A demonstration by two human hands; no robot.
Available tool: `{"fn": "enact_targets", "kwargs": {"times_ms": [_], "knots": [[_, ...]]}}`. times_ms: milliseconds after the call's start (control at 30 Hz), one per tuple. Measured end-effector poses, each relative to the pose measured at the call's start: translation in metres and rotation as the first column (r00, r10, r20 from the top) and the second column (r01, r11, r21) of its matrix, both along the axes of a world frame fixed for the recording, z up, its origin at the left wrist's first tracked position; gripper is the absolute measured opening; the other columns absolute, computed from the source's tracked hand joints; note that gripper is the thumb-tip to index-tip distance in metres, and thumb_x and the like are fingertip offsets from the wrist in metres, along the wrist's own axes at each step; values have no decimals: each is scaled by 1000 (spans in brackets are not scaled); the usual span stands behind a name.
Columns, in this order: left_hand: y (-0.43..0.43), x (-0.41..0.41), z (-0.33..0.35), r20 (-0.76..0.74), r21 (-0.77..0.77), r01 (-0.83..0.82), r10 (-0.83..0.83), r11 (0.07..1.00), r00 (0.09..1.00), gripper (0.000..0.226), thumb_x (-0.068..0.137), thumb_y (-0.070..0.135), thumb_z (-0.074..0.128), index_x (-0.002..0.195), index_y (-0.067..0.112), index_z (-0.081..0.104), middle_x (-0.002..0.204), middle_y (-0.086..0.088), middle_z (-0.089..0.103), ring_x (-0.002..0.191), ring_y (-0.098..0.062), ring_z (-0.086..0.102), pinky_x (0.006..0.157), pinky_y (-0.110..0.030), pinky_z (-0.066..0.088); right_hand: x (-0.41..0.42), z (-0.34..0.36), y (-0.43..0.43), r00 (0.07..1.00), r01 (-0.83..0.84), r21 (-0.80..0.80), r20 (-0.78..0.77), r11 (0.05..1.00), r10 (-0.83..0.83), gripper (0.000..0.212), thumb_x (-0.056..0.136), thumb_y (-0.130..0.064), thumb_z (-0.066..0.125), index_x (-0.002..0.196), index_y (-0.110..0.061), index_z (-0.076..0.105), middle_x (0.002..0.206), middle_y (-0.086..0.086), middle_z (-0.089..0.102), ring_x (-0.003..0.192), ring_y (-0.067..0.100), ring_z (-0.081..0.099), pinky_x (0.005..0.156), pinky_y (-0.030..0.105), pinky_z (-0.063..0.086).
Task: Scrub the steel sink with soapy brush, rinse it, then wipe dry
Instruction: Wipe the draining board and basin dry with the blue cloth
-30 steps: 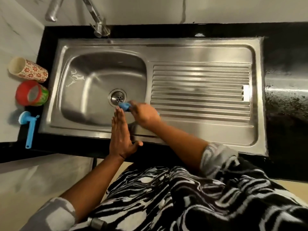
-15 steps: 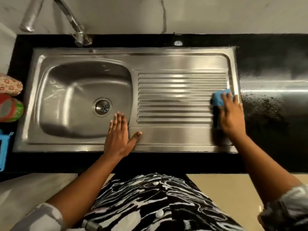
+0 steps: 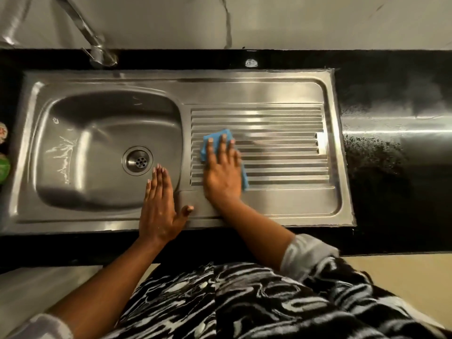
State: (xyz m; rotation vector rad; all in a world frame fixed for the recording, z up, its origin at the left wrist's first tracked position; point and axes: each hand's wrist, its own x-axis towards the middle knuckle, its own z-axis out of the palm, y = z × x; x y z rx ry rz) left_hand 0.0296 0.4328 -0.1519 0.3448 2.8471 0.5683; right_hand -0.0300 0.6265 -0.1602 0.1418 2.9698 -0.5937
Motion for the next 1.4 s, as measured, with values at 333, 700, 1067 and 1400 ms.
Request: {"fn": "enact_targets", "kwargs": {"times_ms": [333,700,1067,1400], "knots": [[-3,3,-6,-29,53,-26,28,998,999,117,92,90,15,167,2,-4,176,-18,-8,164,-31,-5,133,-48,3,-13,64,7,895,418,-840,314,346,-317,35,109,-31,46,142,-21,54,125,9,64,106,23,63,87,37,54],[53,-59,-9,111,1,-200,199,980,974,120,89,87,20,165,-5,14,173,-25,12,162,-36,12,133,-45,7,68,34,218,754,550,-435,-109,713,-648,47,109,-28,40,156,-20,42,157,5,47,142,20,44,115,30,36],[84,-63,-24,-26,-73,-217,216,973,976,117,94,87,20,165,-6,9,173,-28,5,163,-37,4,133,-50,7,35,0,204,749,582,-309,-155,752,-644,50,105,-13,47,154,-8,43,161,9,39,152,24,31,125,45,27],[81,-63,-26,-48,-58,-188,185,980,981,118,94,88,21,166,-4,6,174,-25,2,164,-34,0,133,-52,7,-65,5,228,782,546,-307,-148,780,-605,47,106,-17,45,153,-11,45,161,9,40,152,25,31,125,43,24]]}}
